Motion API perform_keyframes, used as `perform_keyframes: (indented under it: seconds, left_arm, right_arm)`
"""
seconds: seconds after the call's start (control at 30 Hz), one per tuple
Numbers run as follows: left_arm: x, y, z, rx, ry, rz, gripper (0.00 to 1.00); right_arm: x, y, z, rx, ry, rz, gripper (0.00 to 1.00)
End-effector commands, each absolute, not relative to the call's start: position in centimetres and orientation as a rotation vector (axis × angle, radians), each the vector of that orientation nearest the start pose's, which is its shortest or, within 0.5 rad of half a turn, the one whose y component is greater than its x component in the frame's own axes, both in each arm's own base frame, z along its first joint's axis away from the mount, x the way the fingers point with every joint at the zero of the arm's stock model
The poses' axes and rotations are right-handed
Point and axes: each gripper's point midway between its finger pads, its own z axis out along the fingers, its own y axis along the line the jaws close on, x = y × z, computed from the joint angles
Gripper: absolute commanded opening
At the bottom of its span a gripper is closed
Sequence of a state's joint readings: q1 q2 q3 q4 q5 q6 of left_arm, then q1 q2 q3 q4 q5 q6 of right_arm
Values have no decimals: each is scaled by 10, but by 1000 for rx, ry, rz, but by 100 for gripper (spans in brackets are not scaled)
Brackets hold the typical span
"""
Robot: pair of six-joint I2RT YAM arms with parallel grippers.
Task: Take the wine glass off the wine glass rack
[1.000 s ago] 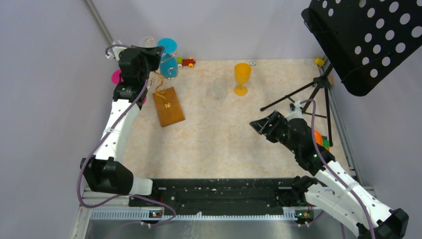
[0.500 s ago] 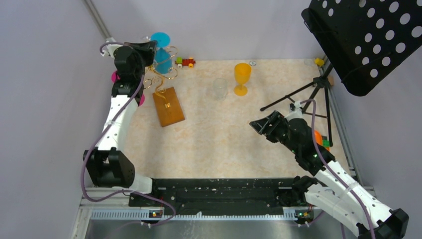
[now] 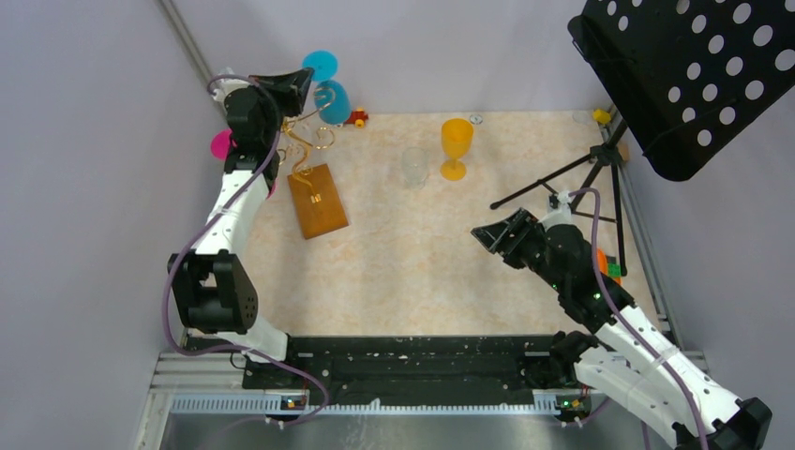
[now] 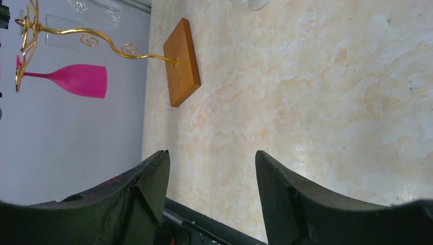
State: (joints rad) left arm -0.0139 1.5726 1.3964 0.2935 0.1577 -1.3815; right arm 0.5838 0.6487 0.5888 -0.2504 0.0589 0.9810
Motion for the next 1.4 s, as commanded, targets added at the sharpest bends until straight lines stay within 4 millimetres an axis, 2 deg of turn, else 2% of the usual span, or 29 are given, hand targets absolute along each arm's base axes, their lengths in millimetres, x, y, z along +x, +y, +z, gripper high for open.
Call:
perform_keyframes:
  seconds: [0.0, 0.2, 0.33, 0.53, 0.67, 0.87, 1.1, 1.27, 1.37]
  left_arm:
    - [495, -89, 461, -715, 1207, -1380, 0]
    - [473, -109, 486, -592, 1193, -1515, 0]
    - [453, -124, 498, -544, 1186, -1636, 0]
    - [429, -153, 507, -510, 1212, -1762, 0]
    - [409, -175, 504, -522, 1241, -1930, 0]
    - [376, -208, 498, -498, 1297, -2103, 0]
    - [338, -237, 489, -485, 1347, -2255, 0]
    - [306, -250, 497, -452, 1336, -2357, 0]
    - [291, -254, 498, -427, 1376, -2360, 0]
  right_arm:
    - [232, 180, 238, 429, 1898, 1024, 66]
    - [231, 187, 246, 379, 1850, 1083, 76]
    - [231, 193, 260, 333, 1794, 1133, 89]
    - [229, 211, 313, 237, 1573, 1330, 92]
    - [233, 219, 351, 211, 1437, 1426, 92]
    - [242, 214, 391, 229, 1248, 1458, 92]
    - [257, 201, 389, 346, 1199, 1419, 92]
    - [263, 197, 388, 379, 1202, 1394, 92]
    - [261, 198, 395, 361, 1178, 1406, 91]
